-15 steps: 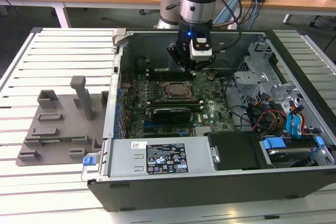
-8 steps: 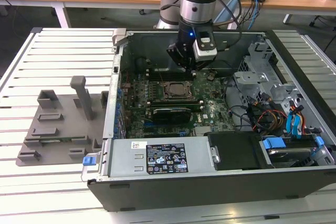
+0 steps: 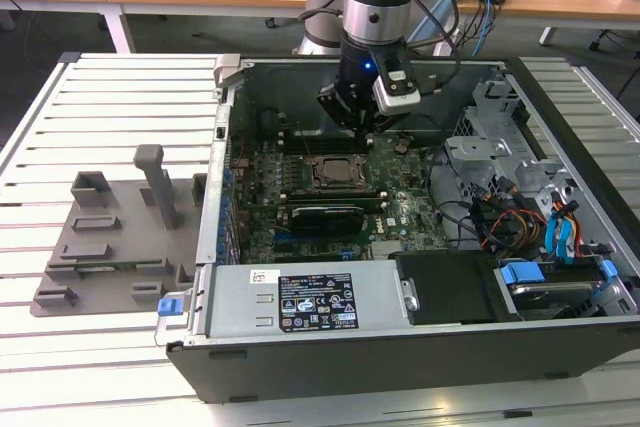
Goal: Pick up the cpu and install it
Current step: 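Install the first cpu locking lever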
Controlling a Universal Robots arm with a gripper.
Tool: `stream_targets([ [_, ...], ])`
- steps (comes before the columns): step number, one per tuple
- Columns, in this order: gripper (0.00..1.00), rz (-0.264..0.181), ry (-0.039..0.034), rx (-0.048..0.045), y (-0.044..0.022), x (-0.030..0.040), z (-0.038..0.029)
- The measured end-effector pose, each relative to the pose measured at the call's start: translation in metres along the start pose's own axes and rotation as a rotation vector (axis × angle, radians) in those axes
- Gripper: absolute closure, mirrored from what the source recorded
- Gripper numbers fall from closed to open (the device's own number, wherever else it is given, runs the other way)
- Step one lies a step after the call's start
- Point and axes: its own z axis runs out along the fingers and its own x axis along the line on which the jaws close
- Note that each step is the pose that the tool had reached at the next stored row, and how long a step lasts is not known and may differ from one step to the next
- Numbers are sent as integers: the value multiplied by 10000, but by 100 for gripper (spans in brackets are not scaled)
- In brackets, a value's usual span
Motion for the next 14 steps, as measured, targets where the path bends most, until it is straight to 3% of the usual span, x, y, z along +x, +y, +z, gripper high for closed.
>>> stream_targets([
  [14, 89, -2209, -106, -77, 0, 0, 0],
])
